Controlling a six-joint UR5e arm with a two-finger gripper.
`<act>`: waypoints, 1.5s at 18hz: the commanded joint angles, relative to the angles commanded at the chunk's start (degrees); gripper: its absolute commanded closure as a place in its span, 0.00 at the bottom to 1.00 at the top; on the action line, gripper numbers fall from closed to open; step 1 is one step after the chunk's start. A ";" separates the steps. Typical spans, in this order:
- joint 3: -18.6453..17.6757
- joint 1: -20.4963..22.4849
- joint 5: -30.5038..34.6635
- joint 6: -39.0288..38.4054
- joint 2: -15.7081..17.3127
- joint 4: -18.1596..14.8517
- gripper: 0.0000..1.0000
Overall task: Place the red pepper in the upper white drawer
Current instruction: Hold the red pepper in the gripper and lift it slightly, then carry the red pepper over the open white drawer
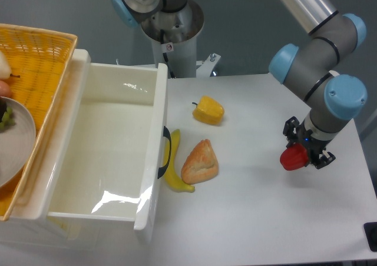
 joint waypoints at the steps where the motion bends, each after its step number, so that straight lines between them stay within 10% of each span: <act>1: 0.00 0.00 0.00 0.00 0.00 0.00 0.82; 27: -3.34 -4.39 -17.82 -18.54 18.62 -5.98 0.82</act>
